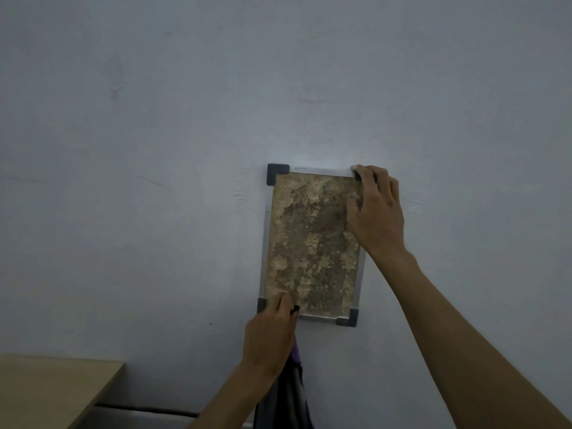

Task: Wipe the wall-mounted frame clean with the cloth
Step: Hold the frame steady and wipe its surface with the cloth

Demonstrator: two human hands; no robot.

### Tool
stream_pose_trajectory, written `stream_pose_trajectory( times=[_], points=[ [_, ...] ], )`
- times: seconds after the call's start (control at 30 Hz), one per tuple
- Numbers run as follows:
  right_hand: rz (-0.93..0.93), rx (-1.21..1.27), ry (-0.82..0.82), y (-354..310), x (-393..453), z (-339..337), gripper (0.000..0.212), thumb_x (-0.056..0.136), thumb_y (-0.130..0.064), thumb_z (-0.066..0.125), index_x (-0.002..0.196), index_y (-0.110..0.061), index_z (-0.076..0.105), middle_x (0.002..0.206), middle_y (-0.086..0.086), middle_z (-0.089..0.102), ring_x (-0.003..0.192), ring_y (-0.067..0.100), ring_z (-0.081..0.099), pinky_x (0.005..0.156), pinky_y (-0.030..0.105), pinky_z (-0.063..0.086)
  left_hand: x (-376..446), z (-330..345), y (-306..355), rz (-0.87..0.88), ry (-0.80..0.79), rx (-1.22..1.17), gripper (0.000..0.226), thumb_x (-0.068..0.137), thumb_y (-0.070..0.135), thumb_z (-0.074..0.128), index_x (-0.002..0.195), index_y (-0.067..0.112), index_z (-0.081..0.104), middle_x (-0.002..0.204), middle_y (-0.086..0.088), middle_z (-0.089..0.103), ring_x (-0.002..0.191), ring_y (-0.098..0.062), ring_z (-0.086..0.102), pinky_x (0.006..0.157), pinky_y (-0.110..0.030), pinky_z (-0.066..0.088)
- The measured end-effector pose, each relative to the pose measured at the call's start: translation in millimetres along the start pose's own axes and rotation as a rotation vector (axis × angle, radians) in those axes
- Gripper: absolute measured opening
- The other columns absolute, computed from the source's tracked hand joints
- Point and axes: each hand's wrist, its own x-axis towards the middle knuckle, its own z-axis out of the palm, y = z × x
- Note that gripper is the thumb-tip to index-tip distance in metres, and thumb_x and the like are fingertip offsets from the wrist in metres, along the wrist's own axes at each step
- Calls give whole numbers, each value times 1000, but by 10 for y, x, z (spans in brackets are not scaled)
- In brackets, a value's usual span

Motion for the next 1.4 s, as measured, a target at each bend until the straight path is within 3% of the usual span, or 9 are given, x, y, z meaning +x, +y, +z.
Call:
stream_pose_trajectory(
  times=[0.23,0.43,0.53,0.63,0.77,0.9,1.1,1.23,1.4],
  points=[
    [-3,-53,-137,-6,18,-160,60,91,-11,57,149,-16,43,147,3,43,133,26,40,95,44,52,216,-386,68,-148,27,-280,13,98,29,60,91,20,57,80,8,60,69,-10,57,61,-35,53],
    [23,-98,-282,-88,-66,-372,69,93,-13,59,156,-18,33,160,2,30,140,29,38,101,46,48,323,-691,24,-297,-181,-460,7,98,34,59,93,30,56,72,9,63,68,-10,61,61,-27,47],
    [47,-62,-259,-133,-165,-445,55,96,-18,59,149,-12,44,152,8,41,135,30,43,104,47,47,396,-843,73,-432,-285,-577,12,97,34,60,94,23,58,80,6,64,76,-14,61,63,-26,43],
    [98,5,-303,-211,-318,-480,31,98,-17,56,127,-10,61,126,12,58,116,28,54,96,43,50,457,-973,160,-537,-309,-743,13,95,36,64,89,24,60,95,5,66,87,-17,62,72,-31,49],
    [186,255,-706,-459,-559,-666,21,101,-24,59,112,-16,74,108,-2,73,95,12,68,90,31,55,532,-1156,378,-611,-302,-891,22,93,33,69,97,13,63,99,-4,69,86,-20,65,74,-34,54],
    [277,438,-1067,-766,-803,-755,31,96,-38,67,121,-20,65,110,-1,72,96,12,71,89,32,60,612,-1273,569,-681,-297,-972,12,92,27,71,87,18,65,97,-11,72,80,-21,65,64,-30,53],
    [328,502,-979,-889,-898,-810,51,82,-40,83,121,-22,55,110,0,68,98,17,69,86,38,61,631,-1445,673,-763,-315,-1145,15,94,16,68,81,16,62,76,-6,67,62,-17,61,45,-23,50],
    [373,570,-964,-904,-886,-870,51,83,-34,83,122,-18,55,110,5,71,97,20,72,85,41,63,633,-1585,655,-737,-447,-1211,6,91,14,71,94,13,67,87,-10,71,71,-20,67,55,-30,57],
    [401,635,-859,-884,-911,-984,30,92,-17,74,118,-9,62,104,10,72,91,22,74,77,33,64,607,-1788,628,-661,-628,-1304,34,84,-5,72,117,0,68,112,-22,72,88,-27,73,77,-33,63]
  ],
)
